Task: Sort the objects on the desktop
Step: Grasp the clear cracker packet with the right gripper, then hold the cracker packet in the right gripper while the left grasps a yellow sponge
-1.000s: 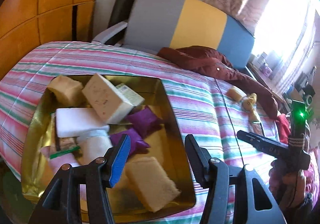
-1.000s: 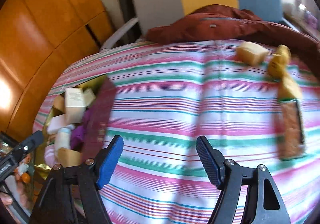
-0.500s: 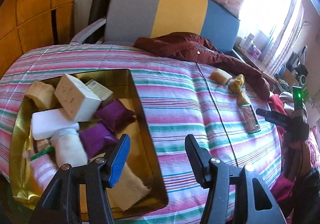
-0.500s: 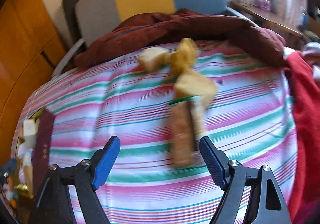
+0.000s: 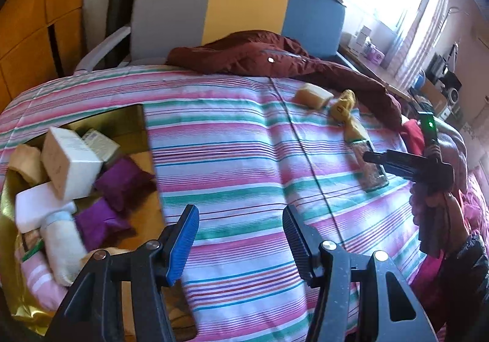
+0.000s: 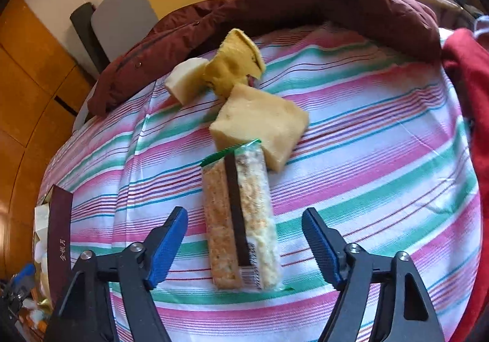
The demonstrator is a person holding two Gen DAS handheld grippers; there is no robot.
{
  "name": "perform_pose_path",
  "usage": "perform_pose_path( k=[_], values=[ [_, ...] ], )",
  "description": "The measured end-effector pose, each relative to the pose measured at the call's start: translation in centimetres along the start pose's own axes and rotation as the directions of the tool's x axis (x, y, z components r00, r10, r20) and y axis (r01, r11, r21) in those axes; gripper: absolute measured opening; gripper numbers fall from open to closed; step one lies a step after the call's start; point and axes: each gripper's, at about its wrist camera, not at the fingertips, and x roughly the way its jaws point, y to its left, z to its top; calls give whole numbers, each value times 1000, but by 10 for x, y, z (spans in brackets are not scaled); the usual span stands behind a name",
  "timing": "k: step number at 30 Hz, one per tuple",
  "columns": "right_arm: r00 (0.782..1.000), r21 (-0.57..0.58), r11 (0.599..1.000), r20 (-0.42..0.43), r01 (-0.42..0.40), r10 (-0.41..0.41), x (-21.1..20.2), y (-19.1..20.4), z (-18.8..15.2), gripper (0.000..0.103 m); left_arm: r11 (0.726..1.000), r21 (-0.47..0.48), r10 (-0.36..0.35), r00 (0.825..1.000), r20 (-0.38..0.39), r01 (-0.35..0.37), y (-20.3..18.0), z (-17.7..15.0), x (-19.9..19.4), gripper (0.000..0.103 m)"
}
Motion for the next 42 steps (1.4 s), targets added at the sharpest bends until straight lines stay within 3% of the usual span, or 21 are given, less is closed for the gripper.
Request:
perform_pose_path(
  k=[2, 4, 9, 15, 18, 22, 26, 31, 34, 36, 37, 39, 42],
  values=[
    [1000, -26, 1000, -15, 2, -2, 4, 4, -2, 63, 1000, 19, -11, 1000, -3, 11, -10, 3, 4, 58],
    [999, -68, 998, -38, 7, -10, 9, 11, -5, 43, 999, 34, -23, 1000, -8, 23, -18, 7, 8, 58],
    [998, -117, 992, -49, -46, 41, 9, 26, -5, 40, 996, 68, -48, 999, -12, 48, -37, 17, 17, 58],
    [989, -179, 980, -134, -88, 64, 18, 39, -14, 40, 993, 99, -67, 997, -30, 70, -60, 33, 35, 58],
    [987, -176, 981, -150, -85, 59, 18, 37, -14, 46, 991, 104, -76, 996, -42, 80, -68, 40, 46, 58],
    [988, -161, 984, -147, -75, 51, 18, 34, -13, 81, 989, 126, -70, 996, -49, 76, -76, 48, 58, 58],
    [990, -180, 980, -121, -87, 65, 15, 42, -13, 86, 988, 132, -67, 996, -65, 75, -81, 55, 71, 58],
    [991, -242, 970, -136, -33, 0, 27, 55, -17, 86, 987, 142, -59, 994, -88, 71, -87, 60, 87, 58],
    [991, -278, 961, -132, -2, -36, 32, 62, -20, 86, 986, 155, -48, 994, -101, 63, -89, 62, 95, 63],
    [990, -290, 957, -125, 28, -67, 34, 63, -21, 79, 985, 163, -43, 993, -112, 61, -91, 65, 101, 64],
    [990, -303, 952, -113, 51, -89, 34, 64, -22, 65, 984, 167, -41, 992, -117, 61, -91, 67, 104, 64],
    [988, -326, 941, -87, 92, -127, 34, 66, -24, 48, 983, 176, -38, 992, -123, 60, -93, 71, 109, 64],
    [989, -316, 945, -91, 85, -119, 34, 65, -23, 48, 979, 190, -47, 990, -131, 72, -96, 81, 118, 64]
  ],
)
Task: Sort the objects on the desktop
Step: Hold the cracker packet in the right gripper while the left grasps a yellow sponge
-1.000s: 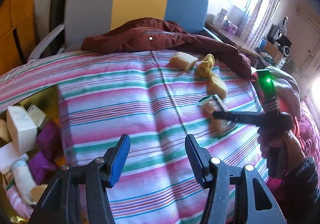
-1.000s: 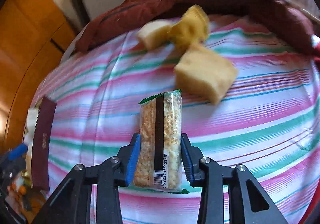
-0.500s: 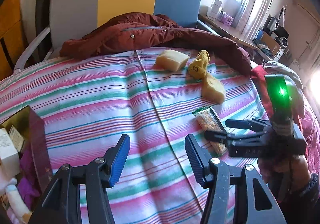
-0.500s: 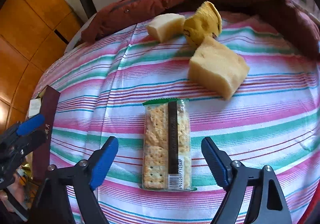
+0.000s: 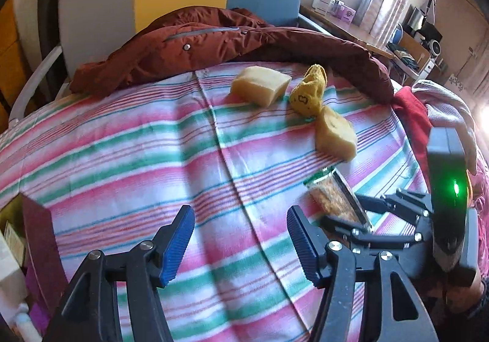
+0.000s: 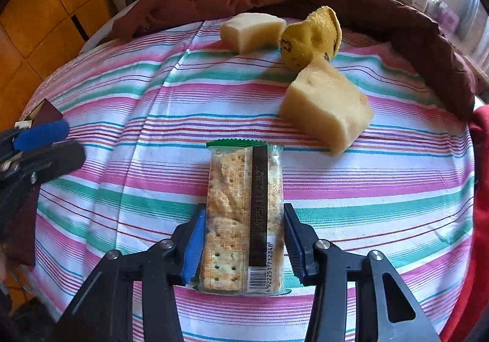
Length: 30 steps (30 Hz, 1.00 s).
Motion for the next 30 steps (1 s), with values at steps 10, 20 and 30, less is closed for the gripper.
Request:
perform_pose_path(
  k=[10, 20, 30],
  values=[
    [1000, -28, 999, -4, 23, -24, 8, 16, 4, 48, 996, 86, 24, 1000, 20, -26, -8, 60, 29, 64],
    [1000, -28, 999, -7, 22, -22, 13, 17, 2, 49, 974, 227, 2, 1000, 5, -3, -30, 109, 77, 65],
    [1000, -26, 1000, -11, 16, -16, 7, 10, 3, 51, 957, 289, -3, 1000, -18, 8, -36, 137, 118, 68]
  ],
)
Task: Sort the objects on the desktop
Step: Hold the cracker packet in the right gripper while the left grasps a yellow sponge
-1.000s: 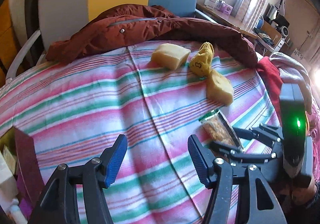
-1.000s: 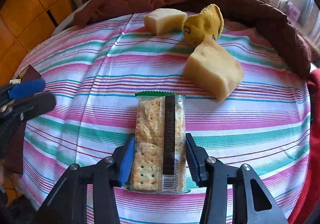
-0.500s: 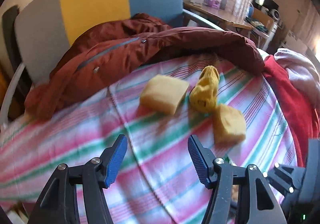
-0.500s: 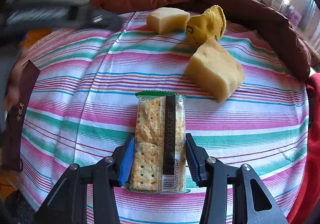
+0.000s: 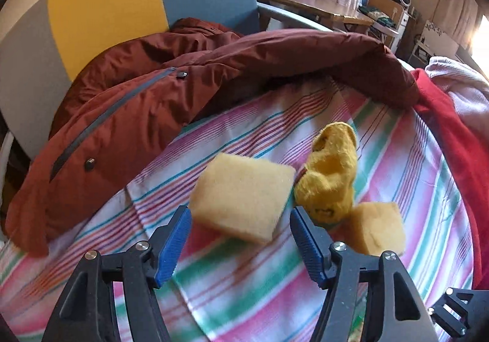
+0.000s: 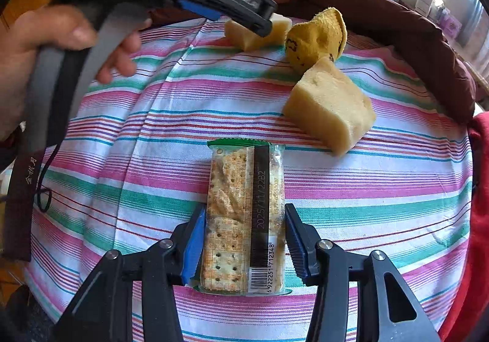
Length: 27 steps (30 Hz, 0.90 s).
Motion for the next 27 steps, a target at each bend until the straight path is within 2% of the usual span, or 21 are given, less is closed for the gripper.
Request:
perform_pose_path(
  k=[2, 6, 12, 17, 19, 23, 27],
  values=[
    [1000, 1, 1000, 0, -1, 1, -1, -2, 2, 52, 1000, -5, 5, 1000, -20, -5, 3, 3, 11, 68],
    [1000, 1, 1000, 0, -1, 1, -2, -2, 1, 53, 999, -40, 34, 999, -11, -34, 11, 9, 21, 68],
    [1000, -6, 1000, 4, 1, -1, -9, 0, -2, 53, 993, -113, 32, 999, 7, -31, 27, 3, 19, 39],
    [1000, -13, 1000, 5, 5, -5, -11, 1, -4, 53, 989, -148, 0, 1000, 26, 4, 36, -11, 3, 39],
    [1000, -10, 1000, 5, 4, -4, -11, 1, -4, 53, 987, -159, -3, 999, 39, 9, 39, -17, -3, 46],
    [1000, -12, 1000, 5, 5, -5, -12, 1, -4, 53, 985, -171, -19, 999, 39, 26, 41, -27, -11, 51],
    [1000, -7, 1000, 5, 4, -4, -12, -1, -2, 54, 989, -145, 14, 998, 56, -6, 38, -36, -22, 54]
  ],
)
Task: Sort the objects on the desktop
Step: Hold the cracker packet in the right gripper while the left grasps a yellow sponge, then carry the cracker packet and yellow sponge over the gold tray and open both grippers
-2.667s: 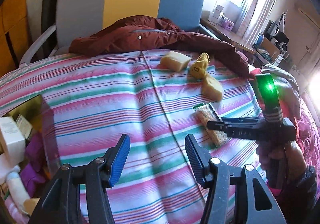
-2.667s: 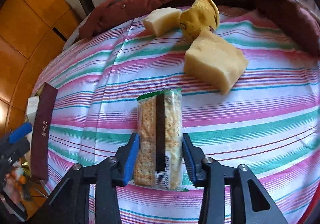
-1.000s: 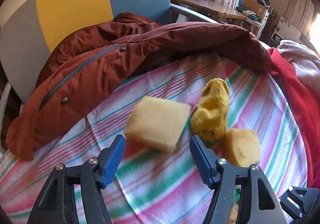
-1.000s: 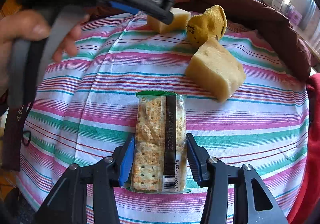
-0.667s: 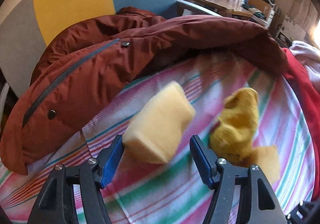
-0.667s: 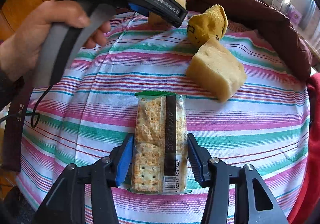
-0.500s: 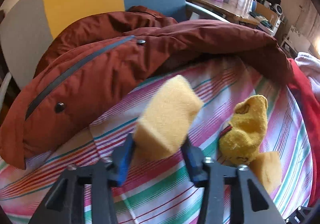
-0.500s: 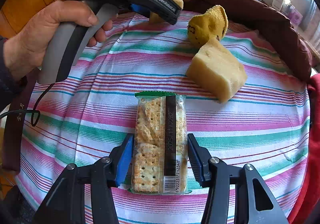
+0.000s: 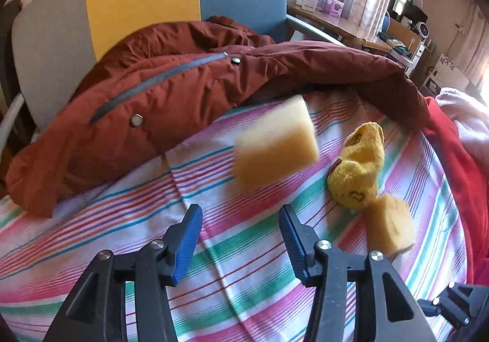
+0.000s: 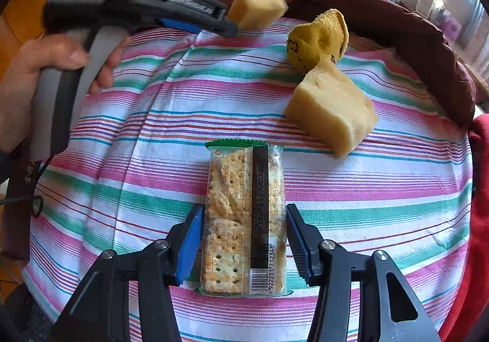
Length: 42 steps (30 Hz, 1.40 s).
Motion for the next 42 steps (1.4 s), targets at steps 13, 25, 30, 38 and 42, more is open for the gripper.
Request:
perform_pose_path(
  k=[13, 25, 30, 38, 42],
  values=[
    [1000, -4, 1000, -3, -5, 5, -5, -1, -2, 58, 991, -55, -126, 992, -26, 124, -23, 44, 13, 67],
    [1000, -22, 1000, 7, -3, 3, -20, 0, -15, 54, 999, -42, -36, 996, -80, 33, -45, 48, 49, 61],
    [1000, -25, 1000, 23, -6, 6, -27, -2, -19, 48, 997, -78, -19, 998, -60, 14, -35, 25, 24, 60],
    [999, -28, 999, 35, -26, 27, -39, -1, -25, 48, 983, -183, 9, 1000, -16, -12, -5, -30, -33, 60],
    [997, -37, 998, 60, -54, 56, -48, -1, -25, 48, 976, -216, 30, 999, 19, -25, 1, -55, -68, 60]
  ],
)
